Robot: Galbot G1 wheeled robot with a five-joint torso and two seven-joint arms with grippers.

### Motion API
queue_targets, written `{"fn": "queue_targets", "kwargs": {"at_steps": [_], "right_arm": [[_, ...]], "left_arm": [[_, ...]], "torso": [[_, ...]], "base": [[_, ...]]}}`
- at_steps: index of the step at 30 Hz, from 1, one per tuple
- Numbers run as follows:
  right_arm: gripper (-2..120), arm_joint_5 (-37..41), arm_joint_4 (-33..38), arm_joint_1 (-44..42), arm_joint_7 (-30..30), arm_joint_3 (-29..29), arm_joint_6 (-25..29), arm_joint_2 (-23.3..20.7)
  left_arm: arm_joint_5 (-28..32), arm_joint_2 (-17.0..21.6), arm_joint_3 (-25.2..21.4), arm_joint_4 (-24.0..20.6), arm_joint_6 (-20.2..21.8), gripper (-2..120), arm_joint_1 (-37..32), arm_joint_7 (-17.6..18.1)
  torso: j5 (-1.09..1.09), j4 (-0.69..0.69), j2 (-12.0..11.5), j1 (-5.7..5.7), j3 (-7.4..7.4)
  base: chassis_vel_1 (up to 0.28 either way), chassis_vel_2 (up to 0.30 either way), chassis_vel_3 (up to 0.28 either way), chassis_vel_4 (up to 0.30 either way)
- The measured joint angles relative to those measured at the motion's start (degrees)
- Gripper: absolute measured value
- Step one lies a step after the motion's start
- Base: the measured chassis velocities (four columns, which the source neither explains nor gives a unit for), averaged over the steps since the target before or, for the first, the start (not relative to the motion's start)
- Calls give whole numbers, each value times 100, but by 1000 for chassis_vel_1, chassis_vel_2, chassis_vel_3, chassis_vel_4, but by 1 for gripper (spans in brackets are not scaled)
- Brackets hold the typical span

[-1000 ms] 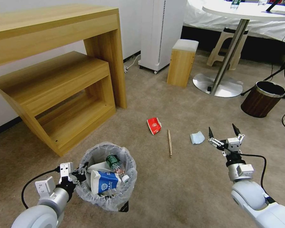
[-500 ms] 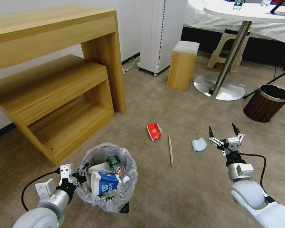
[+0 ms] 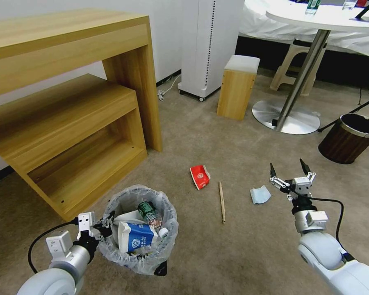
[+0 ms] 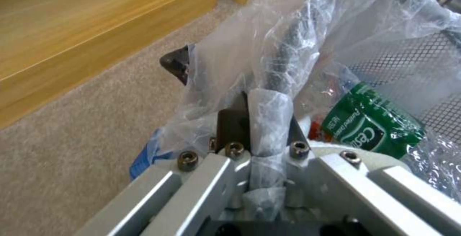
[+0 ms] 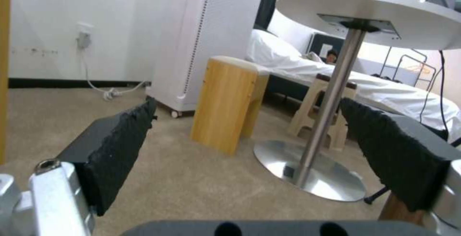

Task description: Pick up the trash bin and place the garbage on the floor into it.

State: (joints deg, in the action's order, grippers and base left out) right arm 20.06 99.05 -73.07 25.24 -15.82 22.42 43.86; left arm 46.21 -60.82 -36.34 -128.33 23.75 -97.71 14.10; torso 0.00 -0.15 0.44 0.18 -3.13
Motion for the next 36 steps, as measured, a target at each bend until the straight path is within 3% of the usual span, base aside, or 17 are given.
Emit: {"fn": "queue_targets", "kwargs": {"at_steps": [16,21,36], "right_arm": [[99,-1,-45,23,-29,34,61,5],[100,371,47,-4,-36,81,28,-57],[100,1012,-7,356,-14,765,-680,-302]], "left_arm": [[8,9,33,56,-10,1,35,0],[-3,0,43,65,-14,1,31,-1],[-83,-132,54,77,-65,1,9,-63]], "torso": [[0,1,0,1,0],[-1,1,0,1,-1],[0,0,0,0,0]], "base": [[-73,79,82,-80],[-8,12,11,-11],[0,0,0,0]]}}
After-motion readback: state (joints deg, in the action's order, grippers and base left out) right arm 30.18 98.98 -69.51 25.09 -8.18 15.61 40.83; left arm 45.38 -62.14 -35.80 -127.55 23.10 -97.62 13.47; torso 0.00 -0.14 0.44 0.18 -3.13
